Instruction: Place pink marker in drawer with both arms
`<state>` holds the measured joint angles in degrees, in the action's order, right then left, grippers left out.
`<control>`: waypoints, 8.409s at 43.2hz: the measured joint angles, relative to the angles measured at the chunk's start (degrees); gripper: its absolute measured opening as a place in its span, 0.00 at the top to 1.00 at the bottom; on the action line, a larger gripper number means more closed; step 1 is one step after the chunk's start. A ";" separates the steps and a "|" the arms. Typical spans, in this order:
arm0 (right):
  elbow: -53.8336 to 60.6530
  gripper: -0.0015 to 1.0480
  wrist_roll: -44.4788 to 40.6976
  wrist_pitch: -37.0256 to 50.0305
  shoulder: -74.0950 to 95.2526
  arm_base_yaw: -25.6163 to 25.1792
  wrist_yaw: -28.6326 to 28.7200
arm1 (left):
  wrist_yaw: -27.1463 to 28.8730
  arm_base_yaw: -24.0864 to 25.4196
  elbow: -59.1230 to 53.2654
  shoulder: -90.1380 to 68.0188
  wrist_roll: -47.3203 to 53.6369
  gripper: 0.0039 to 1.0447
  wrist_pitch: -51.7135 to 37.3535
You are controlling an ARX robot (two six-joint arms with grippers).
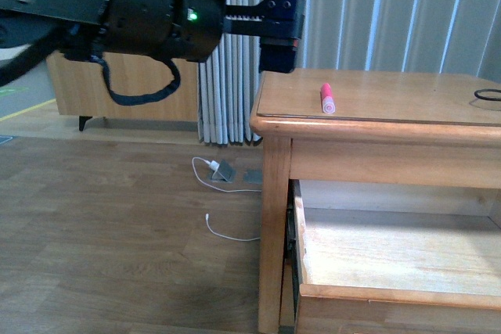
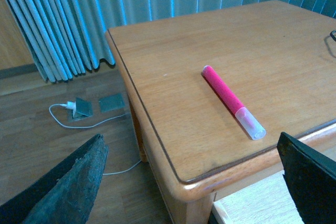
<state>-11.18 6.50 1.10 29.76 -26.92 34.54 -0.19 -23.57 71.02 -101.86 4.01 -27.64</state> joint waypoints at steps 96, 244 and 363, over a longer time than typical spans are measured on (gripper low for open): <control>0.00 0.08 0.00 0.00 0.00 0.00 0.00 | -2.99 -6.12 28.02 -21.11 0.90 0.87 24.17; 0.00 0.08 0.00 0.00 -0.04 -0.02 0.00 | 1.22 22.97 -65.81 97.11 -5.16 0.44 28.04; -28.13 0.08 -8.26 34.62 74.18 28.11 -30.38 | 0.28 23.41 -69.68 101.68 -4.26 0.06 27.87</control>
<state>-39.31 -1.76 35.73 103.94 1.19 4.16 0.10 -0.16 1.34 -0.19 -0.25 0.23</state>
